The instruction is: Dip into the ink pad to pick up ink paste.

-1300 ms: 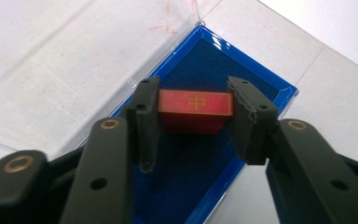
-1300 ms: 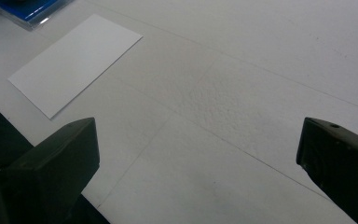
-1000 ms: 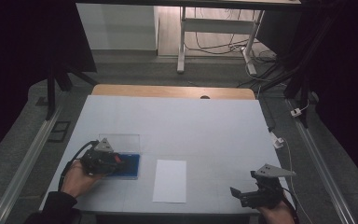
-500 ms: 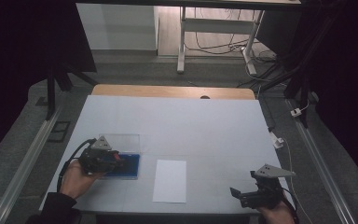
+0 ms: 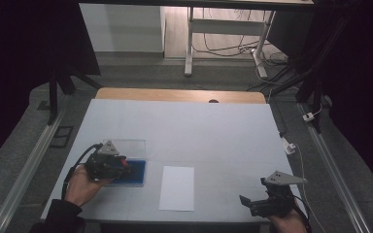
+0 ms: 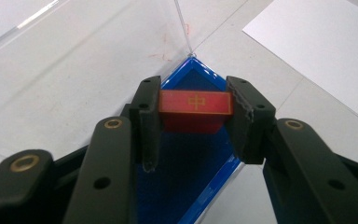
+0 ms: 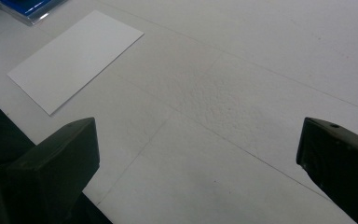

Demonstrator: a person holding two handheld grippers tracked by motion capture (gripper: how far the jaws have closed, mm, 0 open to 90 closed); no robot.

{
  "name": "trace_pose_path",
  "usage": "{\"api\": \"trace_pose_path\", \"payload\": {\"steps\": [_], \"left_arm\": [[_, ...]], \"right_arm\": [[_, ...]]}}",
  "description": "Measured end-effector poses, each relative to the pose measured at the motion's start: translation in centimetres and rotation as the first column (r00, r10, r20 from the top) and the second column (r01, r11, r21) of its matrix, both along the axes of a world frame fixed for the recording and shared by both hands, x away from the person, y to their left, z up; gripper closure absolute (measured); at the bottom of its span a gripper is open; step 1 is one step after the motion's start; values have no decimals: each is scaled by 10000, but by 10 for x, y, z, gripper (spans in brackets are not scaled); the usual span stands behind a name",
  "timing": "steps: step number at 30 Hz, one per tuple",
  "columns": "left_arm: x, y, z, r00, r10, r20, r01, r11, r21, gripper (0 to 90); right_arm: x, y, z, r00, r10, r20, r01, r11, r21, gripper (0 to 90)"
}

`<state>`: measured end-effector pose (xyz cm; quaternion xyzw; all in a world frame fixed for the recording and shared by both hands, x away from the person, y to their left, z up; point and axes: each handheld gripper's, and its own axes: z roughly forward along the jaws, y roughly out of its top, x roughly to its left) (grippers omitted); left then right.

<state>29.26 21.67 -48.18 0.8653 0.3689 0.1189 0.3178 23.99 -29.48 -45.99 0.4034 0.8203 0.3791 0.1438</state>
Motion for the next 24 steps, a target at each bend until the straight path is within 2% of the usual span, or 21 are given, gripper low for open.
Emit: {"api": "trace_pose_path", "payload": {"steps": [8, 24], "left_arm": [[4, 0, -6, 9995, 249, -198, -252, 9996, -142, 583], [10, -6, -17, 9991, 79, -422, -67, 9995, 293, 584]], "right_arm": [[0, 0, 0, 10000, -3, -15, 3, 10000, -13, 0], [0, 0, 0, 10000, -4, -36, 4, 10000, -13, 0]]}}
